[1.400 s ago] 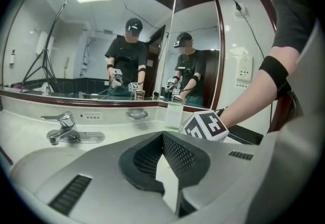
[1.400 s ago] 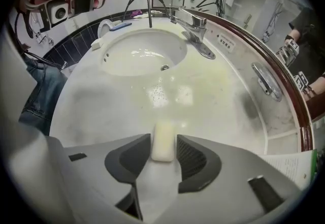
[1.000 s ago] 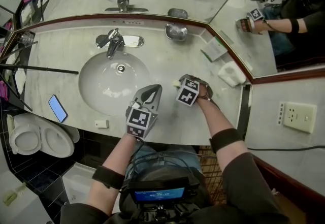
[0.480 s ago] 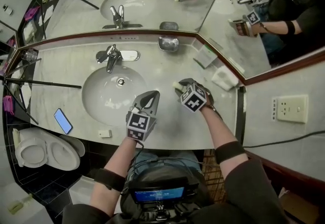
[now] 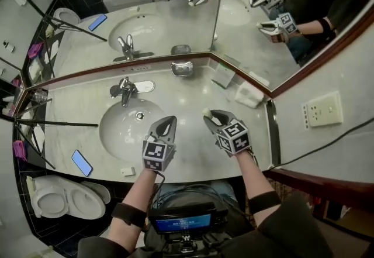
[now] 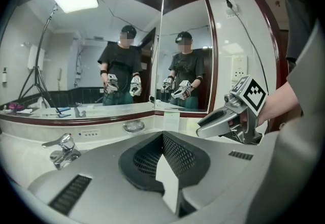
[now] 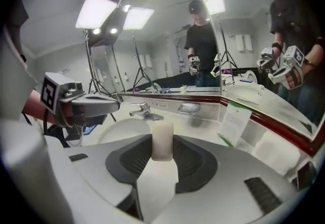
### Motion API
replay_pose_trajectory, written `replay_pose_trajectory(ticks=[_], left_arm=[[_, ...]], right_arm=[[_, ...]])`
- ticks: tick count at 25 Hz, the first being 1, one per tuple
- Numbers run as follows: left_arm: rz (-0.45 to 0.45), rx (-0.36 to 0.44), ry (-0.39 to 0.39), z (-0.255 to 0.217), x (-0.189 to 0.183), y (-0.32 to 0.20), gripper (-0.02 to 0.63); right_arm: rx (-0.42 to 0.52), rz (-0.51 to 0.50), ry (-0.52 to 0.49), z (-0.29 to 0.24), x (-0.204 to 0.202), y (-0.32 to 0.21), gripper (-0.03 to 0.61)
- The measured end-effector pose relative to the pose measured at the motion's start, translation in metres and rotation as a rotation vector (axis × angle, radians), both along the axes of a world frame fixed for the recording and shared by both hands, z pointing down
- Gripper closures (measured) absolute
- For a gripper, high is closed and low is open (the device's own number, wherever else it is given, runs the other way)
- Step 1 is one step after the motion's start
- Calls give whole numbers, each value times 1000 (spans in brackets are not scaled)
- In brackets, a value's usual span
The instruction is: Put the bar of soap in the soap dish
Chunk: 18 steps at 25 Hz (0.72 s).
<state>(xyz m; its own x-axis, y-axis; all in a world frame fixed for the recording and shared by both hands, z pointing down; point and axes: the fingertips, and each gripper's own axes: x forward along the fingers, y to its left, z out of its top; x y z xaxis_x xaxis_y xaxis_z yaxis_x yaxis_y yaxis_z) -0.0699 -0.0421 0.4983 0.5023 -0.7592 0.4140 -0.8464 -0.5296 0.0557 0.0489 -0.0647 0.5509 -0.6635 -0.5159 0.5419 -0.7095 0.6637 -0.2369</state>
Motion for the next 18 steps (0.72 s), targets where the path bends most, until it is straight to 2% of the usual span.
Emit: replay_pose_trajectory(ticks=[3,7,13,18], left_arm=[[16,6,-5,-2,5,2,612],[34,-4,-14,1,12,4,612],[49,-7,-28,4,15,-2,612],[31,3,-32,3,9,-28,612]], right_arm=[[12,56,-49,-10,9,10,433],[27,80,-44,-12,16,12,433],[78,31,45,-13,10,-6,433],[150,-68,178,-15,-11,-46,433]])
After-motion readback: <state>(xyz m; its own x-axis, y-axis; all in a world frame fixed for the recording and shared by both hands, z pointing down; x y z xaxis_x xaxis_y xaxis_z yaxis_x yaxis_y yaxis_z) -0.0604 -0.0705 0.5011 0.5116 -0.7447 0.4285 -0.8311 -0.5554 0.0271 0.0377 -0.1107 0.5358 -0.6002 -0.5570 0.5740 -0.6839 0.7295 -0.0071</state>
